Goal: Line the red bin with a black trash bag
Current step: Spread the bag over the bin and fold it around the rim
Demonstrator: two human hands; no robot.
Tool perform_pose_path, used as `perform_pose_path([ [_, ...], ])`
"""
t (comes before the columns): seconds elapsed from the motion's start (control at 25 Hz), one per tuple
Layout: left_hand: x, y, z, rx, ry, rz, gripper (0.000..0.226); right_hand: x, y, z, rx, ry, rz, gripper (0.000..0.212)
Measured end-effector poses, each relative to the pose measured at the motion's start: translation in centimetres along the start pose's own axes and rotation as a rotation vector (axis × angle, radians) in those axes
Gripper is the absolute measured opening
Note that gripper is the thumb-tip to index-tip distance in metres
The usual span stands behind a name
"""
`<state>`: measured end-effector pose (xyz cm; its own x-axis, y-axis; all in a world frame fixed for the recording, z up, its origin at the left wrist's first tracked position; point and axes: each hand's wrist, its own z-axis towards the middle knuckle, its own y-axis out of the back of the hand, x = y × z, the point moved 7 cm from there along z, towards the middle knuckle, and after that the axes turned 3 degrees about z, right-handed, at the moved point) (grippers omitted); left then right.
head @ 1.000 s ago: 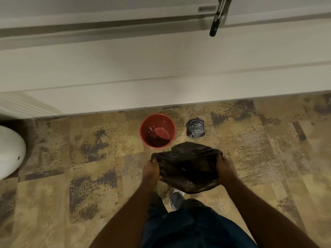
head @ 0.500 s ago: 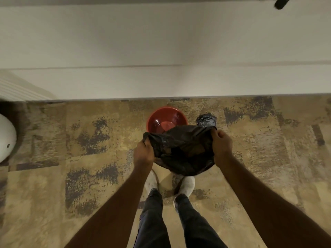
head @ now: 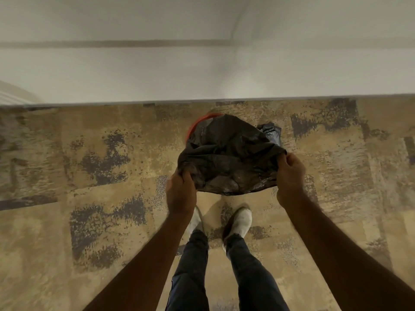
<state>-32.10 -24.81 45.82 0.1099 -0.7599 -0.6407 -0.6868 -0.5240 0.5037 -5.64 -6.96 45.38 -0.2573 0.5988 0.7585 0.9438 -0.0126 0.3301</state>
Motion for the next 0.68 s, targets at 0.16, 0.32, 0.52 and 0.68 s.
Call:
perform_pose_path([
  [0.16, 3.1, -2.0, 3.7, 0.052, -0.010, 0.071, 0.050, -3.1, -2.3, 2.6, 0.010, -0.019, -0.039, 0.021],
  [0.32, 7.0, -5.2, 7.9, 0.077, 0.045, 0.066, 0.052, -7.1, -5.0, 6.7, 0.033, 0.000, -0.118, 0.024],
  [0.52, 11.0, -10.1, 12.4, 0.122, 0.168, -0.014, 0.069, -11.4, -7.9, 12.4, 0.078, 0.048, -0.183, 0.019],
  [0.68, 14.2, -13.1, 16.1, 0.057, 0.235, -0.083, 0.057, -14.4, -10.0, 16.6, 0.094, 0.068, -0.236, 0.031],
])
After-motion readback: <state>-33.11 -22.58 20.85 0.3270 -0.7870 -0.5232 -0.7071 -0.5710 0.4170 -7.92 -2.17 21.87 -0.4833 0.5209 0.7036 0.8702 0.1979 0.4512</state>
